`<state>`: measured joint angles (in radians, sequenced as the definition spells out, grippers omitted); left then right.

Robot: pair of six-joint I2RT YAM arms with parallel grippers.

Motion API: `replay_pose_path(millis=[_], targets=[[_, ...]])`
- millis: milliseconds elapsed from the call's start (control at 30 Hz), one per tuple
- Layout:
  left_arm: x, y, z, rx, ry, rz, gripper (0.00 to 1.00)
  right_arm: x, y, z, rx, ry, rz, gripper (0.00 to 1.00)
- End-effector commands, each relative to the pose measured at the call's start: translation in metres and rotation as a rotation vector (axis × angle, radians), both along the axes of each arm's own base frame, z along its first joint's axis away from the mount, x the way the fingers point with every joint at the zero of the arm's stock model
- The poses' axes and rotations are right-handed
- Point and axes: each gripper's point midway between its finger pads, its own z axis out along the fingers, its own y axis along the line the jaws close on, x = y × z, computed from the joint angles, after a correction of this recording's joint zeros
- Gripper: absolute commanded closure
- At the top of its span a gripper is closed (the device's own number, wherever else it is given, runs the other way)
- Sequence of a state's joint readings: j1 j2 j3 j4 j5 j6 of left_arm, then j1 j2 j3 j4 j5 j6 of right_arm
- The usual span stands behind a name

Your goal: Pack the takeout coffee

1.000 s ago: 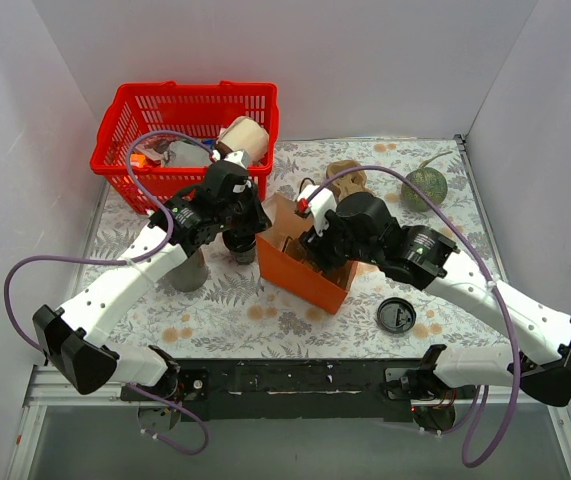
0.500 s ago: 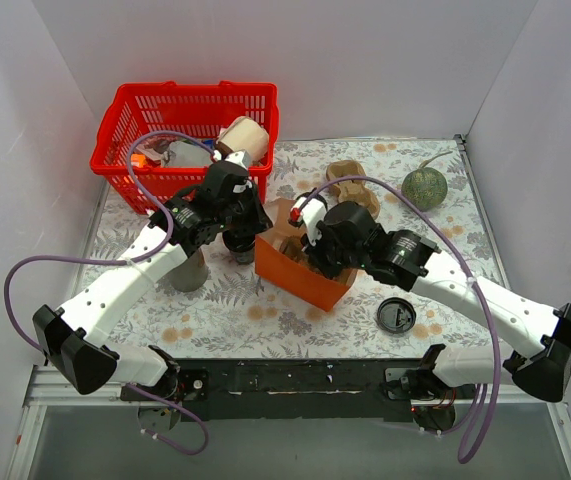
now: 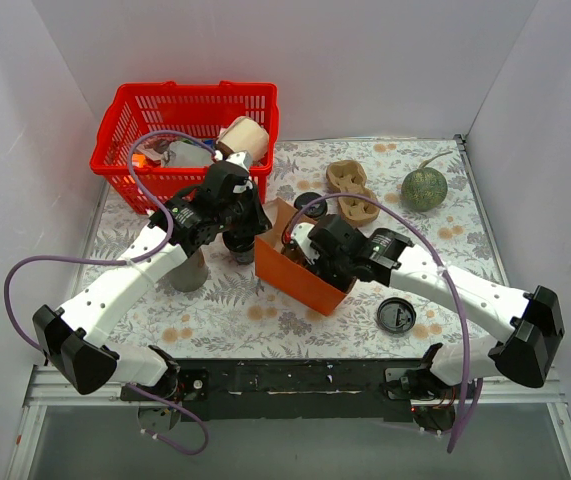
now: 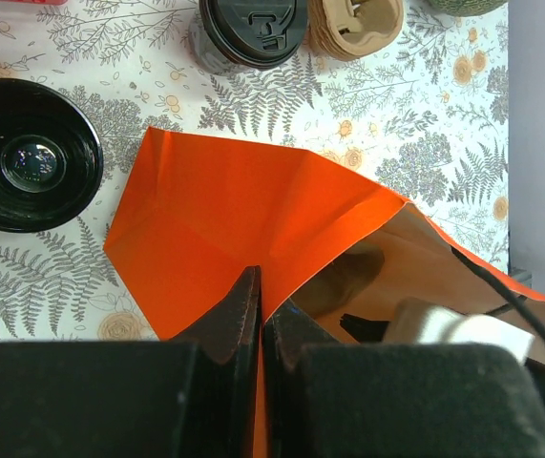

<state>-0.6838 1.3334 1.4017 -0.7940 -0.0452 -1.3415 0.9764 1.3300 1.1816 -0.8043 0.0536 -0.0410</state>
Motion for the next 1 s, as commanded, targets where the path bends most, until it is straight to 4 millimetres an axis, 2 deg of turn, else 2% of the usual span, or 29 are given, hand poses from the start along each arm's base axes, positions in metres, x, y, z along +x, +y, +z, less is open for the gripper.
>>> replay_pose_path(millis=[0, 100, 267, 500, 633, 733, 867, 900, 967], targets=[[-0.002, 0.003, 0.027, -0.024, -0.070, -0.012, 1.00, -0.009, -0.016, -0.010, -0.089, 0.095, -0.069, 0.99], [-0.004, 0.001, 0.027, -0.028, -0.068, -0.030, 1.00, -0.010, -0.024, -0.020, -0.121, 0.134, -0.096, 0.99], [-0.009, -0.003, 0.034, -0.058, -0.088, -0.065, 1.00, -0.001, -0.023, -0.034, -0.106, 0.167, -0.121, 0.99], [-0.025, -0.018, 0.039, -0.133, -0.068, -0.176, 1.00, -0.003, 0.001, -0.060, -0.037, 0.221, -0.022, 0.99], [-0.027, -0.017, 0.042, -0.136, -0.070, -0.172, 1.00, -0.001, -0.010, -0.067, -0.098, 0.219, -0.070, 0.99], [-0.026, -0.014, 0.043, -0.132, -0.078, -0.158, 1.00, 0.011, -0.018, -0.057, -0.122, 0.155, -0.133, 0.99], [-0.023, -0.011, 0.042, -0.122, -0.084, -0.133, 1.00, 0.018, -0.003, -0.022, -0.014, 0.108, -0.142, 0.99], [-0.021, -0.008, 0.041, -0.110, -0.087, -0.115, 1.00, 0.022, 0.002, -0.004, 0.042, 0.073, -0.137, 0.99], [-0.020, -0.006, 0.039, -0.103, -0.084, -0.106, 1.00, 0.025, 0.016, 0.017, 0.140, 0.043, -0.128, 0.99]])
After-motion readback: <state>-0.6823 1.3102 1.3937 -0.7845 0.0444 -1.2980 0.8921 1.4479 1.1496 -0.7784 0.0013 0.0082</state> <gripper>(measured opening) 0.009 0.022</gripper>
